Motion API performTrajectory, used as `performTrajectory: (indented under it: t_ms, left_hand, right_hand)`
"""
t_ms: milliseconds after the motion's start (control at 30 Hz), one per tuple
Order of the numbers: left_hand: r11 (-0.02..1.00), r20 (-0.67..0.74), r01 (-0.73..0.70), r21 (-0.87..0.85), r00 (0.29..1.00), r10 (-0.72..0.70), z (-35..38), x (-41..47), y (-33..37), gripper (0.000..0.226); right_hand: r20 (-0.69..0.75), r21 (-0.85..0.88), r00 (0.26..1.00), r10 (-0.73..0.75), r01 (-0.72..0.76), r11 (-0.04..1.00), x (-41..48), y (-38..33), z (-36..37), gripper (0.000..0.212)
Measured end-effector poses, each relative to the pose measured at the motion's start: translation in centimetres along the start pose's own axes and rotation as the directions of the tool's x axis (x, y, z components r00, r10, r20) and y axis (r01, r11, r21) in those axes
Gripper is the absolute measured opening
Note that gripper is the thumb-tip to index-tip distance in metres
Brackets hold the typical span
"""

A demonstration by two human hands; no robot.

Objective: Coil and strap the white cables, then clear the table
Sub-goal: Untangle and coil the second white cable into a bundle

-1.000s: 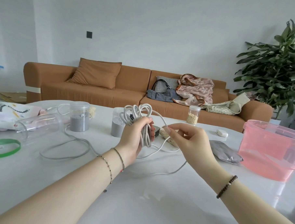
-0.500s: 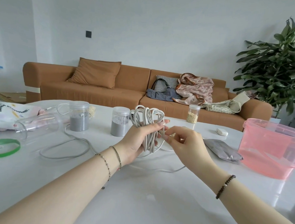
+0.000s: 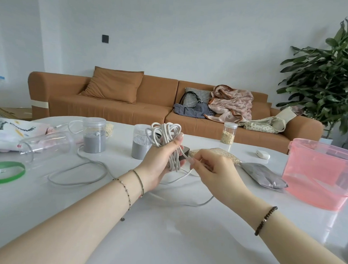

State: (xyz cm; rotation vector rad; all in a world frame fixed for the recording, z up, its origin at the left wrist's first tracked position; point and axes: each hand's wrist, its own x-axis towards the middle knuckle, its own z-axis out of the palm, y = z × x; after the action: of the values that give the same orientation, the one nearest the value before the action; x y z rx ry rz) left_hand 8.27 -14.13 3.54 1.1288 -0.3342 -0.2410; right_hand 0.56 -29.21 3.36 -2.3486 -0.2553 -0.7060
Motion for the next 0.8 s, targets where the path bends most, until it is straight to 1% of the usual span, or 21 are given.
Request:
performTrajectory:
  t_ms: [67, 133, 167, 200, 267, 333, 367, 433, 500, 533, 600, 667, 733, 800]
  left_hand:
    - [1.0, -0.061, -0.022, -0.005, 0.998, 0.021, -0.2, 0.1, 0.1, 0.027]
    - [0.99, -0.172, -0.077, 0.115, 0.98, 0.096, -0.5, 0.4, -0.1, 0.02]
    - [0.976, -0.228, -0.113, 0.188, 0.961, 0.155, -0.6, 0.3, -0.1, 0.016]
    - [0.959, -0.278, -0.152, 0.241, 0.936, 0.218, -0.6, 0.3, -0.1, 0.014]
    - [0.944, -0.343, -0.214, 0.252, 0.892, 0.294, -0.6, 0.3, 0.0, 0.018]
    - [0.949, -0.372, -0.243, 0.202, 0.877, 0.304, -0.4, 0.3, 0.1, 0.022]
    - [0.959, -0.376, -0.241, 0.152, 0.883, 0.281, -0.2, 0.3, 0.2, 0.019]
    - [0.98, -0.336, -0.2, 0.015, 0.922, 0.194, 0.1, 0.3, 0.5, 0.014]
    - [0.978, -0.215, -0.158, -0.134, 0.968, 0.127, 0.8, -0.1, 0.7, 0.009]
    - [0.974, -0.148, -0.134, -0.181, 0.983, 0.108, 1.2, -0.4, 0.7, 0.007]
    - [0.976, -0.049, -0.09, -0.198, 0.995, 0.082, 1.7, -0.9, 0.8, 0.009]
    - [0.978, 0.014, -0.068, -0.198, 0.997, 0.072, 1.9, -1.3, 0.9, 0.015]
    - [0.976, 0.035, -0.042, -0.211, 0.998, 0.051, 1.9, -1.4, 1.0, 0.02]
    - [0.971, 0.038, -0.029, -0.237, 0.998, 0.04, 1.8, -1.4, 1.2, 0.02]
  right_hand:
    - [0.064, 0.083, 0.997, 0.039, -0.045, 0.996, -0.1, -0.4, 0.1, 0.027]
    - [0.139, 0.272, 0.986, 0.089, -0.125, 0.954, -0.2, -0.8, 0.3, 0.032]
    - [0.183, 0.364, 0.978, 0.103, -0.165, 0.917, -0.3, -1.0, 0.4, 0.034]
    - [0.226, 0.419, 0.969, 0.103, -0.192, 0.887, -0.4, -1.3, 0.5, 0.034]
    - [0.297, 0.456, 0.952, 0.078, -0.213, 0.864, -0.6, -1.7, 0.6, 0.032]
    - [0.358, 0.466, 0.932, 0.056, -0.23, 0.854, -0.7, -2.0, 0.7, 0.031]
    - [0.387, 0.457, 0.921, 0.05, -0.238, 0.857, -0.6, -2.0, 0.6, 0.031]
    - [0.438, 0.399, 0.897, 0.067, -0.26, 0.879, -0.6, -2.0, 0.5, 0.032]
    - [0.461, 0.308, 0.878, 0.129, -0.295, 0.905, -0.7, -1.9, 0.5, 0.035]
    - [0.455, 0.256, 0.876, 0.161, -0.301, 0.919, -0.7, -1.9, 0.4, 0.038]
    - [0.397, 0.157, 0.896, 0.199, -0.28, 0.947, -0.7, -1.9, 0.4, 0.043]
    - [0.295, 0.091, 0.928, 0.229, -0.265, 0.96, -0.5, -1.7, 0.4, 0.048]
    - [0.202, 0.059, 0.948, 0.245, -0.262, 0.963, -0.4, -1.5, 0.3, 0.053]
    - [0.145, 0.052, 0.961, 0.237, -0.247, 0.968, -0.3, -1.4, 0.3, 0.061]
